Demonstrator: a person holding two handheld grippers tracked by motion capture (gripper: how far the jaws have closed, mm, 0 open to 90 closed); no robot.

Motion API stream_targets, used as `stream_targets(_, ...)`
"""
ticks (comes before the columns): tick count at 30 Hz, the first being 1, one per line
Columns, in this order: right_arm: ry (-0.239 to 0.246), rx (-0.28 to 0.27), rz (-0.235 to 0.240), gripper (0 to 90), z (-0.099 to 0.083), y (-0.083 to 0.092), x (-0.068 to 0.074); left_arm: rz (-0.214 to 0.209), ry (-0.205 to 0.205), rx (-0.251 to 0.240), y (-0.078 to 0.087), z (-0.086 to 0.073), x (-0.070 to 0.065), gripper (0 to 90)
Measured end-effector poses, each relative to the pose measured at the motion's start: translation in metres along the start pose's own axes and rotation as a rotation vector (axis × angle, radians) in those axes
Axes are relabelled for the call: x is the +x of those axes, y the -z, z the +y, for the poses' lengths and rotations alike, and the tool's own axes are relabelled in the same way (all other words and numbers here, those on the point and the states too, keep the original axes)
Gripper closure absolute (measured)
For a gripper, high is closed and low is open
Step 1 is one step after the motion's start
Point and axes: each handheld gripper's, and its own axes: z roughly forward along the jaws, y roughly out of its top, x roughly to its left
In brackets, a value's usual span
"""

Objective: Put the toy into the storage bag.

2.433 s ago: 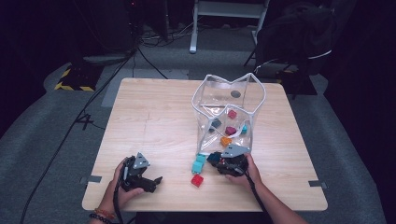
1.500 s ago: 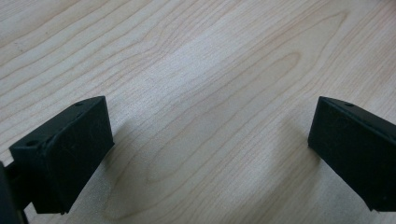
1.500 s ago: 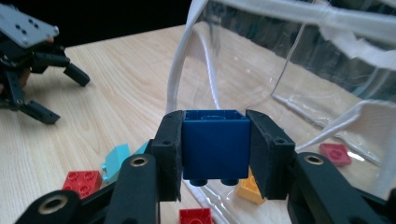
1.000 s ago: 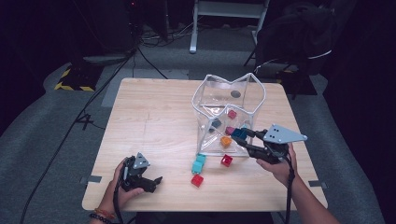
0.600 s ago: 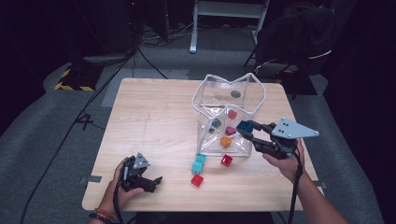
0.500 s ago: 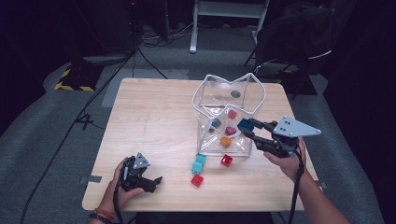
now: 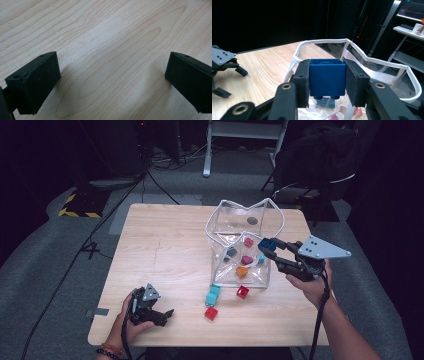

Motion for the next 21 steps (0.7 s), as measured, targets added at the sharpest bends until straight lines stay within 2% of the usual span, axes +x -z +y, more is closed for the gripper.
stream_targets(9, -0.002, 0.006, -0.021, 59.4, 0.005, -0.006, -0.008, 0.000, 0.000, 0.000, 0.000, 0.000, 0.000, 0.1)
stream_targets(21, -0.031, 0.029, -0.063, 59.4, 0.005, -0.020, -0.025, 0.001, -0.002, 0.000, 0.000, 0.000, 0.000, 0.1)
